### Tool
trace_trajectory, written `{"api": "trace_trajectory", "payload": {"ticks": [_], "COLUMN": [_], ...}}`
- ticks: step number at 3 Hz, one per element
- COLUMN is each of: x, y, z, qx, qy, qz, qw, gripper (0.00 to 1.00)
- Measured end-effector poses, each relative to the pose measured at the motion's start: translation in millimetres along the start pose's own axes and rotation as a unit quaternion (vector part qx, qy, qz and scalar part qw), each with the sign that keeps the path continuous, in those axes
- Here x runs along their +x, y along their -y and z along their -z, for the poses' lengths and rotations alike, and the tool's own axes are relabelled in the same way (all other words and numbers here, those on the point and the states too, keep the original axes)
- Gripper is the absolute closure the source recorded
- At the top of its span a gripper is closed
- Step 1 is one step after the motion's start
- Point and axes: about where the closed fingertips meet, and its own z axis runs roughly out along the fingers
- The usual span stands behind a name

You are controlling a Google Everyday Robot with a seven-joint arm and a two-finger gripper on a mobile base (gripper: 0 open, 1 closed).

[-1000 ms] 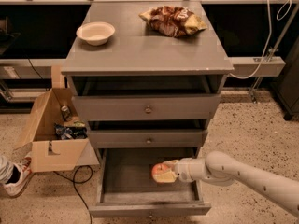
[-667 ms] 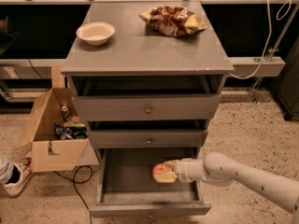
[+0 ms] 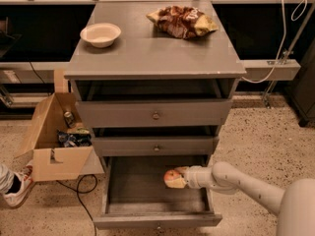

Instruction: Place apple into bottom drawer

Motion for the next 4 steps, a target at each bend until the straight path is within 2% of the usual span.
{"api": "trace_trajectory", "payload": {"ticks": [1,2,4], "x": [20.9,38.1,77.0], "y": [28.2,42.9,48.0], "z": [-42.0,-66.0,-114.7], "qx": [-0.019,-0.025,-0.021], "qy": [0.009,0.002,-0.039], "qz": [-0.012,-0.035,-0.060], "qw": [0.9997,0.9991,0.9972], "gripper": [0.97,0.75,0.12]}}
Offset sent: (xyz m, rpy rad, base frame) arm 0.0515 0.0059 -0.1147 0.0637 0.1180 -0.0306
